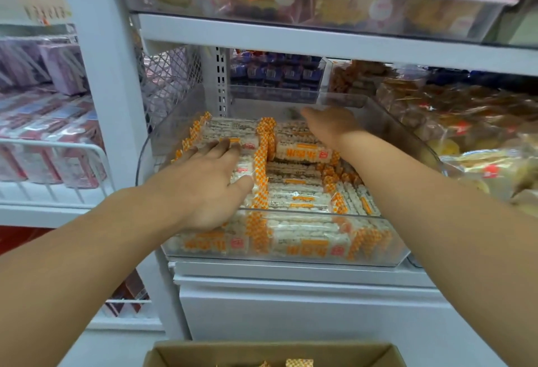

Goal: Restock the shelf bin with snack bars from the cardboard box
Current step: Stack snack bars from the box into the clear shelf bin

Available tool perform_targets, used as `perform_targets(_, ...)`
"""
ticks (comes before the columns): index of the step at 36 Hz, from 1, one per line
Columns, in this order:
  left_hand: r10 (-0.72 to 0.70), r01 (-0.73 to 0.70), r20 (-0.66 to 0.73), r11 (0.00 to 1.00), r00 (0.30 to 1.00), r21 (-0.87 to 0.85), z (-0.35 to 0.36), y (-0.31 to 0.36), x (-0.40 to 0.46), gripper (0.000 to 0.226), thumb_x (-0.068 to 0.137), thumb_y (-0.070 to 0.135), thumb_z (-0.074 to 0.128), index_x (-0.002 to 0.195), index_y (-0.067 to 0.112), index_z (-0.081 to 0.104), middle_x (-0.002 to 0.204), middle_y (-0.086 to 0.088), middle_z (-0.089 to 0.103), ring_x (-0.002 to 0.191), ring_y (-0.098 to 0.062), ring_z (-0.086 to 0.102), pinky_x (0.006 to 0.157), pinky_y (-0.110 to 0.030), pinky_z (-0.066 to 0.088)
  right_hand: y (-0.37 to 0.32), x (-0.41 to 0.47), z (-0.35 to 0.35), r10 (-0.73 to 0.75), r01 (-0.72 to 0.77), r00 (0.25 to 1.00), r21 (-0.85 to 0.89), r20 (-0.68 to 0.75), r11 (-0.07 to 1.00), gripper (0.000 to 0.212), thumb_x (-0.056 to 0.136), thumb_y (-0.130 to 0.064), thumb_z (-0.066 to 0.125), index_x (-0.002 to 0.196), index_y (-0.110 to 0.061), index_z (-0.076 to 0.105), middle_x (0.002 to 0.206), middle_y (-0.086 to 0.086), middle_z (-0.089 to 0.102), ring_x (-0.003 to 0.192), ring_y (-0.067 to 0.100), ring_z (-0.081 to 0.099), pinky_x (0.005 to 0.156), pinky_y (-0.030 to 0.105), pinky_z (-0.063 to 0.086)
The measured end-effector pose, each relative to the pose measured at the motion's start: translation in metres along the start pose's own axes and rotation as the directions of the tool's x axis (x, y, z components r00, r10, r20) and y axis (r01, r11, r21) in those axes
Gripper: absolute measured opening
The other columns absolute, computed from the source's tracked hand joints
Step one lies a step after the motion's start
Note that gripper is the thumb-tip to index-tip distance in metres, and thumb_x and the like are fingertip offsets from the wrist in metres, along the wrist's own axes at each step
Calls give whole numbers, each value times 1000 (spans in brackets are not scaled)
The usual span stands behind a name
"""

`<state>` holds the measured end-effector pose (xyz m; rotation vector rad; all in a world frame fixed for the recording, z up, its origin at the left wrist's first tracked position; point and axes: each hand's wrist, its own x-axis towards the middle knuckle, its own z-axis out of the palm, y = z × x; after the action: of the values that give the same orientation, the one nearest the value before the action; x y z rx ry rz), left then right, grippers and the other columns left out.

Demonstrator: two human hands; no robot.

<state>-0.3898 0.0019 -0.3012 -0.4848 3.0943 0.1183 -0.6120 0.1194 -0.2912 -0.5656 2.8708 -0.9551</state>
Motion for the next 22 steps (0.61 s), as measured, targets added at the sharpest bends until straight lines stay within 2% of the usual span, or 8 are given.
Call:
perform_targets(2,3,-3,-4,1000,1000,7,0,0,1,70,103,51,21,162,20,0,169,-1,-5,155,-15,-3,126,-35,2,4,6,4,64,-62,998,85,-17,994,40,103,-47,31,119,-18,54,120,10,54,109,27,52,86,35,40)
perform_targets(4,1,-1,10,1000,1000,12,0,0,1,70,103,51,20,162,21,-1,169,-1,-7,155,-15,-4,125,-34,1,8,9,6,91,-91,996,217,10,972,47,108,-40,28,141,-14,50,142,8,51,126,26,49,98,32,35)
perform_targets(6,0,0,26,1000,1000,18,0,0,2,70,102,52,17,161,21,-3,169,0,-9,155,-15,-6,124,-34,0,7,6,9,112,-115,993,306,27,945,54,108,-44,27,148,-12,45,147,7,49,126,24,48,98,30,35)
perform_targets(9,-5,3,53,1000,999,26,0,-1,2,74,98,58,6,161,22,-5,168,-1,-11,155,-15,-8,125,-34,-1,-3,0,10,114,-148,988,394,108,907,56,107,-54,25,141,-16,49,145,7,51,127,24,50,100,32,36)
perform_targets(11,-10,8,66,999,998,32,0,-1,2,76,95,60,4,161,22,-6,168,-1,-11,155,-15,-8,126,-34,-1,-7,-4,7,83,-159,979,431,188,888,64,106,-56,26,155,-15,32,160,9,34,145,28,34,113,36,29)
perform_targets(14,-9,7,58,999,998,35,1,-1,1,71,100,57,8,161,22,-6,168,0,-11,155,-15,-8,126,-35,0,-9,-9,4,51,-185,967,552,250,813,70,104,-59,31,160,-19,16,166,4,21,153,25,20,122,37,15)
perform_targets(18,-10,8,57,999,998,36,3,-3,3,74,98,59,6,161,23,-5,168,0,-10,155,-15,-7,126,-35,1,-10,-8,5,42,-211,958,597,284,774,70,105,-59,26,160,-18,17,167,5,20,153,24,18,121,36,15)
perform_targets(22,-10,9,39,1000,999,22,3,-3,3,68,104,53,16,161,22,-3,169,0,-9,155,-15,-7,126,-35,1,-8,0,12,68,-158,973,418,222,894,71,104,-61,24,157,-13,27,163,8,29,148,26,29,117,36,24)
